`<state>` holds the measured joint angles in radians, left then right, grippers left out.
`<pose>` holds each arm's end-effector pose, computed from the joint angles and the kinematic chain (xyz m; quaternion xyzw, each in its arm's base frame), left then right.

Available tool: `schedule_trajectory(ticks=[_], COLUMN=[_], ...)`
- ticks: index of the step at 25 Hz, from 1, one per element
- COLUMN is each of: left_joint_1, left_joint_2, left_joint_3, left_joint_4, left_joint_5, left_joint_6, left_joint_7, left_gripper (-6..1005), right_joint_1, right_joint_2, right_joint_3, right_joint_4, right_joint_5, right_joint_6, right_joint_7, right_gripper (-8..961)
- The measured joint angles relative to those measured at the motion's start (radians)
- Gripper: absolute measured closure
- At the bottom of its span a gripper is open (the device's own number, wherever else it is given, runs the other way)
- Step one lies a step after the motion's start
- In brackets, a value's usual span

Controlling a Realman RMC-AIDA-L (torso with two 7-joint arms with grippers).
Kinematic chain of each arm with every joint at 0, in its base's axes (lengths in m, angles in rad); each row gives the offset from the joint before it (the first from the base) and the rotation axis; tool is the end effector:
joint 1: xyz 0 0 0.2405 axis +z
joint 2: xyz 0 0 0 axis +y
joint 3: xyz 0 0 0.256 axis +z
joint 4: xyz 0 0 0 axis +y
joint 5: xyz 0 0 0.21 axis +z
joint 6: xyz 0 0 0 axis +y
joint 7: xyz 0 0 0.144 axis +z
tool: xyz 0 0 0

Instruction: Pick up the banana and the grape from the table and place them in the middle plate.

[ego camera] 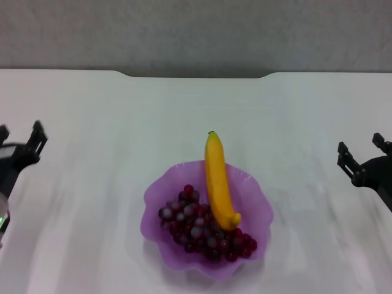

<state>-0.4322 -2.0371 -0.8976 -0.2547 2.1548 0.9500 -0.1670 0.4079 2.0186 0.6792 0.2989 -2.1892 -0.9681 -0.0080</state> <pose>-0.3512 0.3467 -0.0029 -0.6416 -0.3379 -0.2797 0.6292 0.3353 0.3306 -0.0338 -0.7504 0.2287 0.2145 0.5819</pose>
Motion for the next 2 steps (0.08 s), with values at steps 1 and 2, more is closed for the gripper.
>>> schedule_trajectory(ticks=[1,2], left_joint_1=[0.013,0.028], left_joint_2=[-0.001,-0.003], left_joint_3=[0.000,0.000], left_joint_4=[0.005,0.002], left_joint_5=[-0.001,-0.001], left_joint_6=[-0.002,0.000], left_joint_7=[-0.012,-0.011], left_gripper=[259,259], right_joint_1=[-0.002,-0.004], right_joint_2=[0.000,0.000], right_joint_3=[-0.003,-0.004], right_joint_4=[0.001,0.002], right_joint_5=[0.001,0.003], right_joint_6=[-0.004,-0.011], right_joint_7=[-0.007,-0.012], right_gripper=[194,194])
